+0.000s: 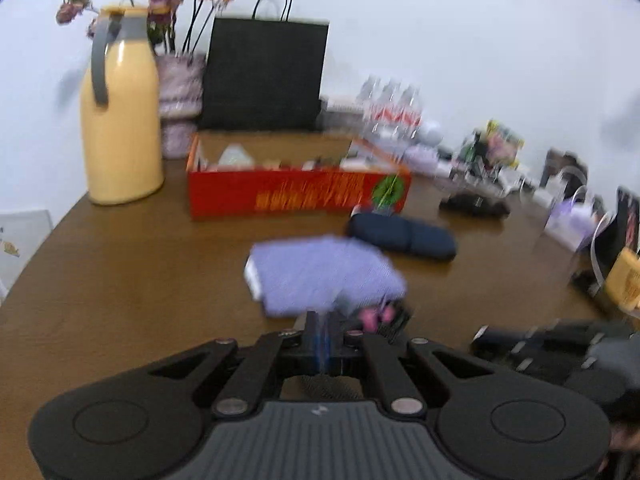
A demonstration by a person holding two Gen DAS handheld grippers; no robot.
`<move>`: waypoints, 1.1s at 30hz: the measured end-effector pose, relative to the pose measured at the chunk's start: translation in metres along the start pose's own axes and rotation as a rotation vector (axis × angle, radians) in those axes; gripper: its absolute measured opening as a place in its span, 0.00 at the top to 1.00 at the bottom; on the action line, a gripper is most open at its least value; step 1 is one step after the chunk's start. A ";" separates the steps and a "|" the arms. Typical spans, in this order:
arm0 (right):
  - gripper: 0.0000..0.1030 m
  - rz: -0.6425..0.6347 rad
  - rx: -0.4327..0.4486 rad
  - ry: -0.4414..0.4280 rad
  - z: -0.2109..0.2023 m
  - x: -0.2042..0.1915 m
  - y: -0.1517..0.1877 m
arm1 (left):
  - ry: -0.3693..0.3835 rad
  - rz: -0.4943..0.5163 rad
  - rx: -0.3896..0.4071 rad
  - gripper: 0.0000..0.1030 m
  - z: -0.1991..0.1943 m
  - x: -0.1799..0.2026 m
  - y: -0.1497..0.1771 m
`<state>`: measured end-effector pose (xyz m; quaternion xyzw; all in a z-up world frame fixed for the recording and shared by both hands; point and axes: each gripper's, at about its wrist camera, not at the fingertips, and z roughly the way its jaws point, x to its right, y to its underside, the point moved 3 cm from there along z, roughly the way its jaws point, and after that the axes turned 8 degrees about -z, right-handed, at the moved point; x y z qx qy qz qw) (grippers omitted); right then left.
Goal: Organize objects
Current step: 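Carry the small item with the left tool while the right tool carries the cap into the box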
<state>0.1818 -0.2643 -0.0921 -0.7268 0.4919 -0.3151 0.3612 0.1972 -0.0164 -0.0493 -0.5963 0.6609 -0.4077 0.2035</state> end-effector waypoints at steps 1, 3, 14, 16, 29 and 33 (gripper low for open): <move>0.93 -0.016 0.013 0.005 -0.004 -0.001 0.000 | -0.017 -0.009 -0.024 0.99 0.003 -0.004 0.007; 0.85 -0.017 0.031 0.008 -0.011 0.000 0.000 | -0.036 -0.017 -0.071 0.96 0.010 -0.013 0.021; 0.46 0.014 -0.004 0.070 0.002 0.007 0.011 | -0.080 0.063 -0.064 0.61 0.007 -0.021 0.034; 0.59 0.032 -0.002 0.033 0.004 0.007 0.011 | -0.064 0.082 -0.078 0.64 0.015 -0.016 0.033; 0.72 0.079 0.094 -0.022 -0.007 0.022 -0.026 | -0.019 -0.039 -0.081 1.00 0.008 -0.031 -0.003; 0.72 0.047 0.158 -0.068 0.004 0.052 -0.078 | 0.083 -0.056 -0.012 1.00 0.015 -0.039 -0.072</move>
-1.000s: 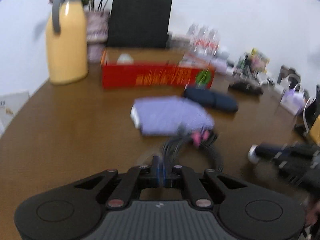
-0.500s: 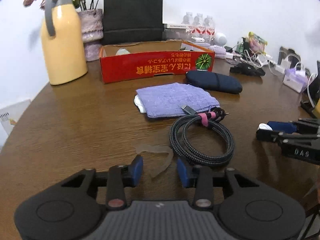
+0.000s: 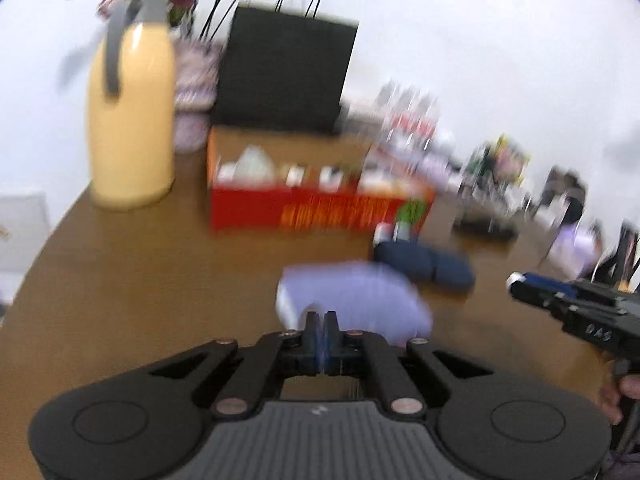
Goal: Organize objects
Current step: 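Carry the small item with the left tool while the right tool carries the cap into the box, then open both tools inside the cardboard box and withdraw them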
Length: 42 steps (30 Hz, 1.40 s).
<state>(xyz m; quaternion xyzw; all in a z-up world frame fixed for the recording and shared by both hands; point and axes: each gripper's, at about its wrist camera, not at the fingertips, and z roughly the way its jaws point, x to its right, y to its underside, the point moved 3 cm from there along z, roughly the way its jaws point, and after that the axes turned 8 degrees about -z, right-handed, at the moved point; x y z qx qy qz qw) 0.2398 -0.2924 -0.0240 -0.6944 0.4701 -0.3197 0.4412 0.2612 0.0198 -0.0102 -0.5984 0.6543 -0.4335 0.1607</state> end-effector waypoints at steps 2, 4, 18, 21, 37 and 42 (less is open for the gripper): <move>0.72 -0.010 0.024 -0.024 0.022 0.019 -0.031 | 0.034 0.034 0.047 1.00 0.012 0.002 -0.040; 0.72 0.000 0.030 -0.059 0.057 0.038 -0.065 | 0.043 0.071 0.086 1.00 0.036 0.007 -0.084; 0.70 0.125 -0.434 -0.056 0.385 0.069 -0.125 | -0.276 -0.144 -0.203 0.87 0.334 -0.030 -0.213; 0.46 0.097 -0.396 -0.056 0.369 0.066 -0.134 | -0.227 -0.139 -0.166 0.69 0.320 -0.025 -0.218; 0.00 0.005 0.013 0.016 0.045 0.048 -0.116 | 0.068 0.107 0.141 0.20 0.050 0.073 -0.159; 0.00 0.000 0.058 0.119 -0.025 0.035 -0.064 | 0.068 0.248 0.289 0.01 -0.006 0.107 -0.093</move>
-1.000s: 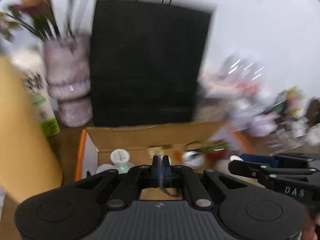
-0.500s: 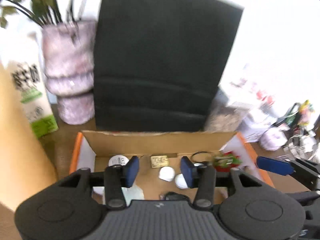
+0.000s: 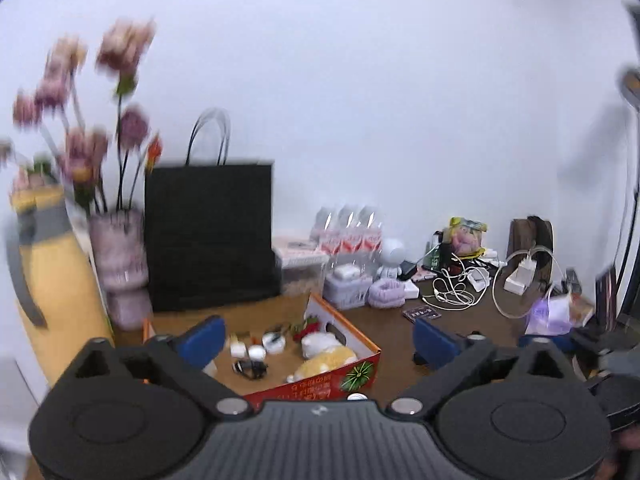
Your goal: Organize objects
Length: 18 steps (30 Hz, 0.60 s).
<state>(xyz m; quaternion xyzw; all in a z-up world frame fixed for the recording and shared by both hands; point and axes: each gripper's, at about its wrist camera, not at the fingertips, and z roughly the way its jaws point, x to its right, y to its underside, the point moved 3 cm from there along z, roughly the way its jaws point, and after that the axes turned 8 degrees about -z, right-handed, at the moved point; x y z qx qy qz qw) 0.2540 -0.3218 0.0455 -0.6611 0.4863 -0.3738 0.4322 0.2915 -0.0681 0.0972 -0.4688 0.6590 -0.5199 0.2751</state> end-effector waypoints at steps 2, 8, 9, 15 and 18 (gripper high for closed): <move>0.00 0.032 -0.001 0.032 -0.020 0.001 0.022 | -0.098 0.083 -0.050 0.03 -0.005 0.023 0.021; 0.00 0.041 -0.022 0.166 -0.070 -0.009 0.079 | -0.078 0.044 -0.074 0.02 -0.049 0.056 0.081; 0.00 0.049 -0.032 0.158 -0.075 -0.011 0.088 | -0.092 0.057 -0.097 0.02 -0.050 0.059 0.093; 0.00 -0.001 -0.100 0.161 -0.091 -0.019 0.123 | -0.223 0.077 -0.188 0.02 -0.062 0.054 0.142; 0.00 0.047 -0.096 0.142 -0.094 -0.014 0.126 | -0.270 0.021 -0.209 0.02 -0.064 0.037 0.147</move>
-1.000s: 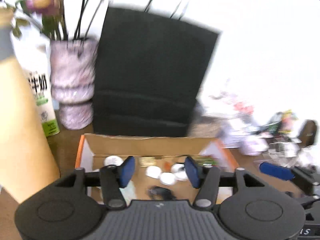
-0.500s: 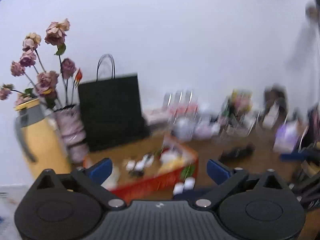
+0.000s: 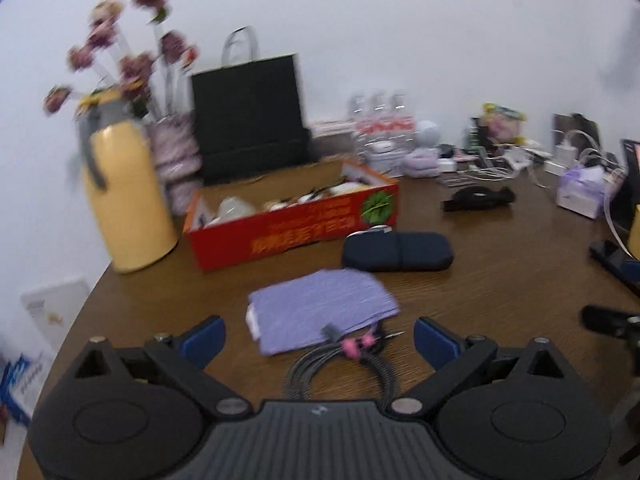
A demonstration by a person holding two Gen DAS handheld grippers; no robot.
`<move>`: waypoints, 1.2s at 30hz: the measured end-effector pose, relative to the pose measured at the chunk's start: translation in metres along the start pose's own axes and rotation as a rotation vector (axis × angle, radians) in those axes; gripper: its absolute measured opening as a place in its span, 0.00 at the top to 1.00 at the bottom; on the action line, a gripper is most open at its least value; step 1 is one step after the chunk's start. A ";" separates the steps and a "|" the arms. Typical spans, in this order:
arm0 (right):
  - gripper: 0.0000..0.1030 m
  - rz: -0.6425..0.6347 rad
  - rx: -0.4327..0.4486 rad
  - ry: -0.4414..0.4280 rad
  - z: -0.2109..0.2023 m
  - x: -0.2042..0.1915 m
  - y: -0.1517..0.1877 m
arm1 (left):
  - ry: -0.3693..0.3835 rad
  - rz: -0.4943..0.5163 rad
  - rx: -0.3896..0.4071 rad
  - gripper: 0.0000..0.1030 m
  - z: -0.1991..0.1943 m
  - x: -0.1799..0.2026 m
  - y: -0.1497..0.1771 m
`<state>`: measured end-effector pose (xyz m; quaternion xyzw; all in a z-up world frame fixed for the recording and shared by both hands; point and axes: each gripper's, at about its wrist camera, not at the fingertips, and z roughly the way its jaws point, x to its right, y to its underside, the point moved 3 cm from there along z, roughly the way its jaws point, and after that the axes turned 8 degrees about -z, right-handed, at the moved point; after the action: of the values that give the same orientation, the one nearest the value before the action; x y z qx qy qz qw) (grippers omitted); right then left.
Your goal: Organize objects
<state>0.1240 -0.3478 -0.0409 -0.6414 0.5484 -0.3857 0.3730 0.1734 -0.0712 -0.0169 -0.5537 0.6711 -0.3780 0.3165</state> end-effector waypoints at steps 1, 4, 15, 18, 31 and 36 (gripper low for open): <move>0.00 0.017 0.006 -0.004 0.001 0.001 -0.001 | -0.022 -0.018 0.002 0.02 0.000 -0.006 0.001; 0.00 0.037 0.019 -0.036 0.014 0.000 -0.007 | -0.069 -0.057 0.003 0.02 0.007 -0.023 0.004; 0.32 -0.081 -0.042 -0.116 0.145 -0.007 -0.079 | 0.067 -0.047 -0.023 0.15 0.127 -0.034 -0.063; 0.43 -0.113 -0.083 -0.085 0.205 -0.004 -0.100 | 0.124 -0.094 -0.122 0.34 0.189 -0.026 -0.086; 0.93 -0.077 -0.232 -0.196 0.322 -0.011 -0.091 | 0.229 -0.133 -0.244 0.87 0.297 0.019 -0.093; 0.95 -0.091 -0.197 -0.176 0.319 -0.013 -0.092 | 0.242 -0.079 -0.223 0.98 0.289 0.031 -0.092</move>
<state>0.4486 -0.3058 -0.0946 -0.7305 0.5190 -0.2887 0.3371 0.4584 -0.1563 -0.0866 -0.5617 0.7199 -0.3772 0.1546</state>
